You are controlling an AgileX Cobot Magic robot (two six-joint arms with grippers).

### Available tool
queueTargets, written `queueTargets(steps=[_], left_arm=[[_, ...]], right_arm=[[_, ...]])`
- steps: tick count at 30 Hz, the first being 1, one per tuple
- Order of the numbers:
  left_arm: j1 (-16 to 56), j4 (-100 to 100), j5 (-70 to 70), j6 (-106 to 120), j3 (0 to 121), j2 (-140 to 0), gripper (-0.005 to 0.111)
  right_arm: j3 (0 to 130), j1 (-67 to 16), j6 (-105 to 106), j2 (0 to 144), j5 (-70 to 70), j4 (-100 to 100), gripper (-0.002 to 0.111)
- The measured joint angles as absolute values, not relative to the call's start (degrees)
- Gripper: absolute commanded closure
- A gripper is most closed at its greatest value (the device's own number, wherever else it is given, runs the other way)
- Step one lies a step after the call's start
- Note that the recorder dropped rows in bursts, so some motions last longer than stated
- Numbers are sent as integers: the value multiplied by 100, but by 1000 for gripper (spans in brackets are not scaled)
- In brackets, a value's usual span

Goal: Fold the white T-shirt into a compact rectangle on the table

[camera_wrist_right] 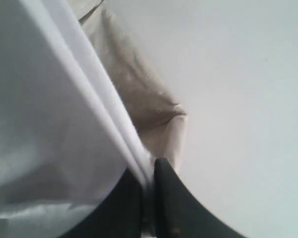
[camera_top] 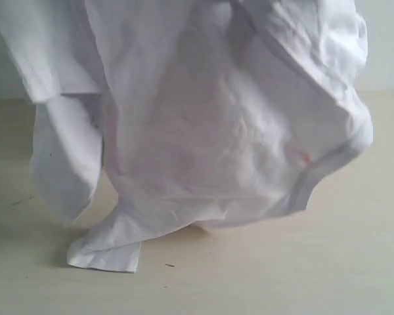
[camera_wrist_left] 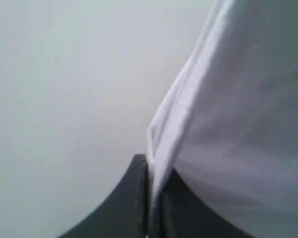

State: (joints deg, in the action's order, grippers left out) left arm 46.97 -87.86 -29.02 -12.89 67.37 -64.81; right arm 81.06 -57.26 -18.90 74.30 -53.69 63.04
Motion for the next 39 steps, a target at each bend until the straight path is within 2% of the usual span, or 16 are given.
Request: queueTargets(steps=[4,8,15,18,19,20,22,27,32,34,36,39], left_arm=[[4600,-8241,-2890,-1153,7099,-6494,107],[4379,-7139,-2890,-73,7122,-6494,107],[3890,-5390,-2530,1099,7168,-6524,106],[3744,-4483,-2415,1359,7168,-6524,95],[3713,-4234,-2488,1452,7168,-6524,87],[3654,-4058,-2712,1544,7177,-6524,69],[3459,-3618,-3498,1786,7190,-6450,59],[3420,-1762,-4343,2455,7134,-6810,69],[3420,-1450,-4365,2732,6905,-7221,77],[3420,-1275,-4339,2810,6898,-7221,77],[3420,-105,-4338,3235,6898,-7236,77],[3420,2038,-4338,4203,6767,-7355,66]], right_arm=[[8529,-5732,-1659,7430,-5395,6344,108],[8558,-5756,-1403,7454,-5447,6321,108],[8558,-5226,-1158,7515,-5201,5635,108],[8558,-5082,-1039,7515,-5163,5204,108],[8558,-5059,-1031,7515,-5199,5152,108],[8558,-5006,-1014,7503,-5465,5163,108],[8558,-4809,-993,7399,-6378,5348,108],[8580,-4779,-853,7311,-6749,5332,108],[8580,-4779,-627,7311,-6797,5167,108],[8580,-4779,-602,7311,-6797,5154,108],[8580,-4779,-569,7311,-6797,5031,108],[8580,-4779,-566,7311,-6810,4891,108]])
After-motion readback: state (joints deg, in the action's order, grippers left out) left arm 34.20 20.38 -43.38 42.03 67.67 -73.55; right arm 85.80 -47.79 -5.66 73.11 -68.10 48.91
